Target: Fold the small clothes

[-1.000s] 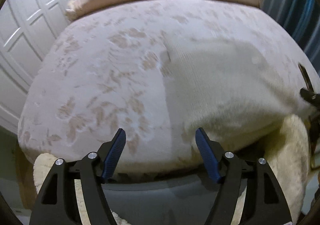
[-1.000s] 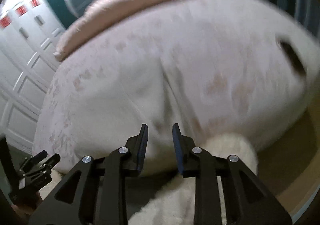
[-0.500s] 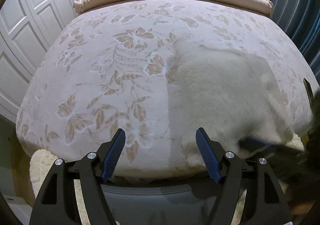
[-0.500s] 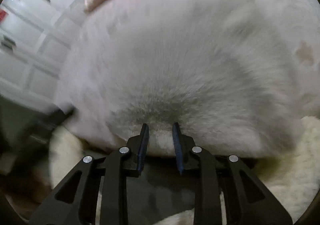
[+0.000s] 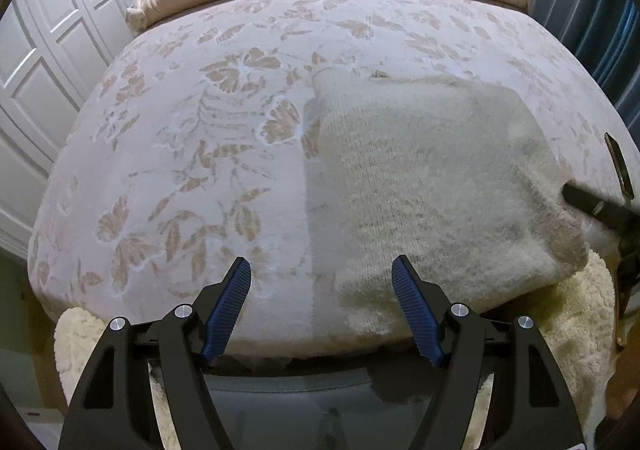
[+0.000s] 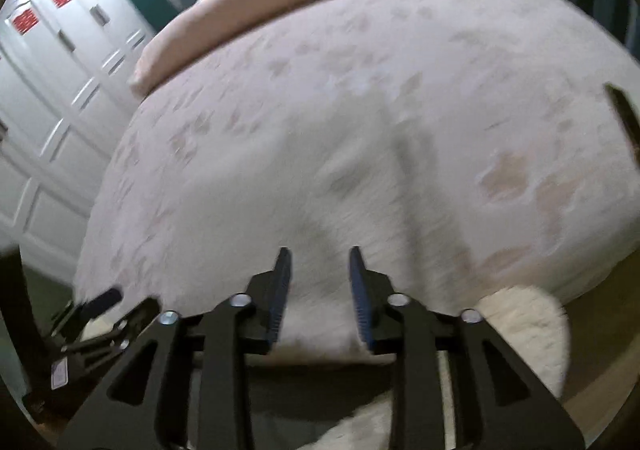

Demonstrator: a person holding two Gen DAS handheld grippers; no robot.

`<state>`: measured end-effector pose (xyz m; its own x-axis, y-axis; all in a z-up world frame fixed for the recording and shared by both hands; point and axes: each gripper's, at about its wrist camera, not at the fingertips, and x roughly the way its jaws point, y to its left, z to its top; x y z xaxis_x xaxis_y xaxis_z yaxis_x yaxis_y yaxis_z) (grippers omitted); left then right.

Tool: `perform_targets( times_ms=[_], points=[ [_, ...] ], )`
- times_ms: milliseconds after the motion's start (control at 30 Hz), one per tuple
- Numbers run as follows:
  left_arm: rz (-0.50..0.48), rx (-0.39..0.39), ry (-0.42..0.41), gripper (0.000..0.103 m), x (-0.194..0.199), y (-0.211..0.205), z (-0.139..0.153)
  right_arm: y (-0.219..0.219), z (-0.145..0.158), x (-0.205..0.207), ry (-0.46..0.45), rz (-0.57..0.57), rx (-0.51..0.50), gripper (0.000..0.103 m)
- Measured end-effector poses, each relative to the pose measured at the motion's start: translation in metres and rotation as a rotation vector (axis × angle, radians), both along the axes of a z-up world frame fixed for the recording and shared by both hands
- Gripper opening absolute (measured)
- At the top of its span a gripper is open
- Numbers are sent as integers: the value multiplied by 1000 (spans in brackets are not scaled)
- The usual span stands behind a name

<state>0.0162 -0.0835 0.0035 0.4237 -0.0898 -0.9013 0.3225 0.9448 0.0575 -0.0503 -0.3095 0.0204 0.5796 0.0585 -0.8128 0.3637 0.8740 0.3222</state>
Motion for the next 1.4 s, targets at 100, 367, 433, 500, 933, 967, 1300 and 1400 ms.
perform_targets(
  times_ms=[100, 367, 433, 500, 933, 967, 1300, 1400],
  points=[
    [-5, 3, 6, 71, 1, -4, -2, -15, -16, 0, 54, -47, -18, 49],
    [-1, 15, 0, 75, 7, -20, -5, -28, -57, 23, 100, -22, 104, 24],
    [-3, 2, -10, 75, 9, -25, 1, -30, -27, 11, 6, -12, 124, 17],
    [-3, -13, -31, 75, 11, -29, 8, -35, -2, -1, -81, -21, 117, 16],
    [-30, 50, -17, 77, 17, -53, -19, -30, -8, -22, -8, -58, 7, 21],
    [-30, 48, -12, 77, 18, -53, -20, -25, -2, -26, -22, -47, -9, 21],
    [-20, 58, -24, 83, 19, -47, -23, -7, -20, -20, 74, 27, -26, 23],
    [-6, 46, -17, 85, 20, -46, -25, 3, -10, -20, 65, 69, -70, 23]
  ],
)
